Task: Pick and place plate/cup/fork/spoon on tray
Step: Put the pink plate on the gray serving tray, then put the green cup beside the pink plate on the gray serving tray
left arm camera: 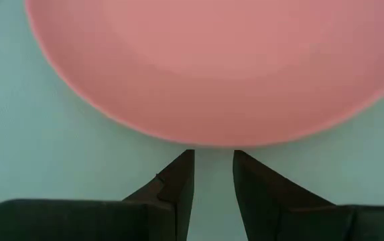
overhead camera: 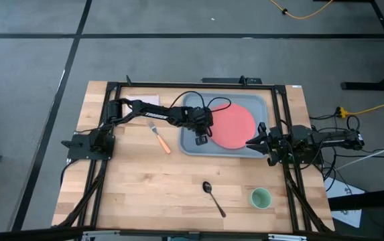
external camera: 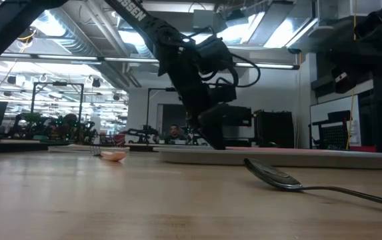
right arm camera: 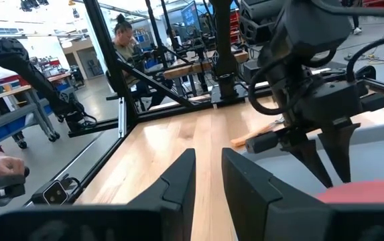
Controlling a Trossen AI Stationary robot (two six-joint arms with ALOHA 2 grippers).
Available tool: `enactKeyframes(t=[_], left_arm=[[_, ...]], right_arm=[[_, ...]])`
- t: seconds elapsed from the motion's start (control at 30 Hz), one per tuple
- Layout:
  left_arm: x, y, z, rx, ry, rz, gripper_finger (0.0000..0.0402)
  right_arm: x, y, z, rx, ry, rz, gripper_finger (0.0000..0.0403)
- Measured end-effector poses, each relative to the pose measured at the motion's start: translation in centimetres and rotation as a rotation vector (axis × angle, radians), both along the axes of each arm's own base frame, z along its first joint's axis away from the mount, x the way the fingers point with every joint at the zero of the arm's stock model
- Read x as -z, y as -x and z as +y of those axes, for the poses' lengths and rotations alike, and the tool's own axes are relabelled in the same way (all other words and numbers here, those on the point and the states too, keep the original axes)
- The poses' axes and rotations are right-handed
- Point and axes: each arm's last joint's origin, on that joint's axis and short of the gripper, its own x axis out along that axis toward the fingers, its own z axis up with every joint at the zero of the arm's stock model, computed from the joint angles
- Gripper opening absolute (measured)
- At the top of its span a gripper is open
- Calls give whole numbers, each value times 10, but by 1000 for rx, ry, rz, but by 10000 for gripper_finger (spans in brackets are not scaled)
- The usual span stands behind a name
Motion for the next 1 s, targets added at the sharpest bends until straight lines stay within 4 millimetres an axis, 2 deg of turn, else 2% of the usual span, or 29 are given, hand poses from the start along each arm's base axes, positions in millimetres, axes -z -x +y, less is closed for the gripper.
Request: enactKeyframes(t=[0.43, 0.5, 0.57, 0.67, 0.83, 0.9, 1.0], left_arm=[[-4, -4, 1, 14, -25, -43, 96], [-11, 0, 0, 9, -25, -12, 96], [-30, 2, 0, 0, -42, -11, 96], [-61, 14, -5, -10, -55, 80, 96], [-90, 43, -19, 45, -27, 298, 96], [-94, 56, -25, 85, -30, 380, 96], [-88, 73, -33, 133, -8, 497, 96]], right_arm=[[0, 0, 0, 0, 0, 0, 78], [-1, 0, 0, 0, 0, -8, 78], [-3, 0, 0, 0, -3, -35, 78], [-11, 1, 0, 1, -4, -120, 78], [-35, 7, 1, -44, -2, -370, 78], [-46, 13, 3, -128, -18, -498, 78], [-58, 23, 7, -310, -7, -650, 78]])
